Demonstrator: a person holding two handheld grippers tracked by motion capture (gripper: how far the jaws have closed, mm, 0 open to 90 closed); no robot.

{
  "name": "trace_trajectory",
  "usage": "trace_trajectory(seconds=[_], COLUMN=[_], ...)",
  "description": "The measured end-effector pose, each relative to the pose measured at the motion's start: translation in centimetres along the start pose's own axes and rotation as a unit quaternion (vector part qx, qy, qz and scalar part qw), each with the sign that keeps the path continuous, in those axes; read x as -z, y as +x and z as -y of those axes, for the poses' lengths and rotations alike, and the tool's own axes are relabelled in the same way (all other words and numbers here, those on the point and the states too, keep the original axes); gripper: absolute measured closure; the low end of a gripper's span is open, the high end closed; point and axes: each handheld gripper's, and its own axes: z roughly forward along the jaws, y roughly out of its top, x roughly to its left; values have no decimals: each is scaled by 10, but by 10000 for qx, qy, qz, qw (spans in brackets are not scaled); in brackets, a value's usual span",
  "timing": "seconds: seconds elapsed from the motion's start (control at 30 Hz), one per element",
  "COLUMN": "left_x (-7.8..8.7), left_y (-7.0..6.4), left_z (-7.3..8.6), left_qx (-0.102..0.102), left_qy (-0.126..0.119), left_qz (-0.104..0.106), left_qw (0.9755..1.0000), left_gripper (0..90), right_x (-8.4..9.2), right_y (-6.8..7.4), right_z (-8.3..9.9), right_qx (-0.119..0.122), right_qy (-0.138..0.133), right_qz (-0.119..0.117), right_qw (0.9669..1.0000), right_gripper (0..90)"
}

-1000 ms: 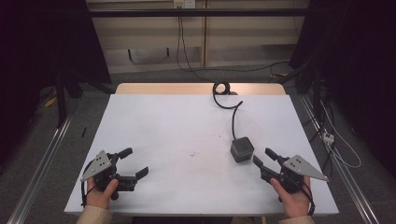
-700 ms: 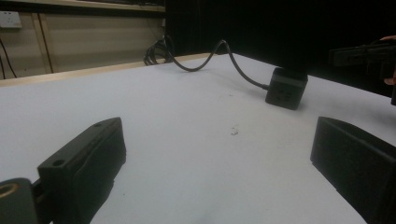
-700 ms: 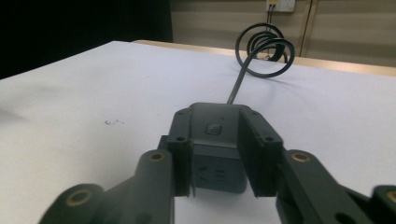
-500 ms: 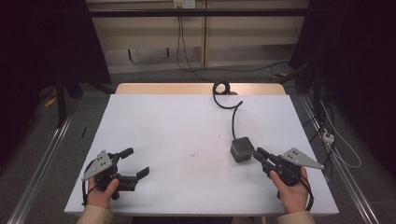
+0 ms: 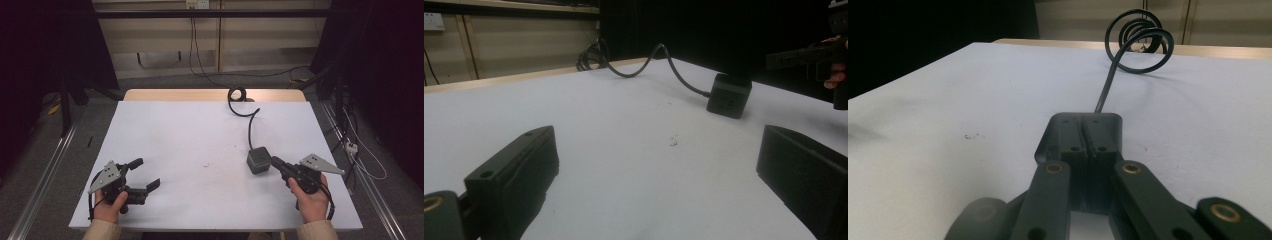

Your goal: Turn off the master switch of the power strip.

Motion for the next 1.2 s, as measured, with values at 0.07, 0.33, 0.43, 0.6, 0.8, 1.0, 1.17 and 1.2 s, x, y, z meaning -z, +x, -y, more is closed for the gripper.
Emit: trace_trajectory(seconds=[0.07, 0.33, 0.43, 0.6, 0.8, 1.0, 1.17, 1.2], left_x=[0, 0, 0, 0, 0, 1, 2, 2], left_y=[0, 1, 1, 1, 1, 2, 3, 2], left_z=[0, 0, 0, -1, -1, -1, -1, -1], left_qx=[2, -5, 7, -8, 29, -10, 17, 21], left_qy=[-7, -6, -17, -39, -79, -54, -62, -67], left_qz=[0, -5, -3, 14, 9, 20, 3, 2], left_qw=[10000, 10000, 10000, 10000, 10000, 10000, 10000, 10000], left_gripper=[29, 29, 29, 29, 29, 29, 29, 29], right_x=[-3, -9, -11, -14, -22, -31, -35, -36], right_y=[1, 0, 0, 0, 3, 8, 6, 6], right_z=[-2, -6, -9, -12, -15, -16, -14, -13], right_qx=[-10, 44, 72, 102, 121, 218, 210, 216], right_qy=[44, 159, 190, 249, 368, 532, 615, 654], right_qz=[-27, -28, -18, -42, -119, -148, -99, -71], right_qw=[10000, 9999, 9998, 9996, 9992, 9982, 9978, 9976], right_gripper=[900, 900, 900, 900, 900, 900, 900, 900])
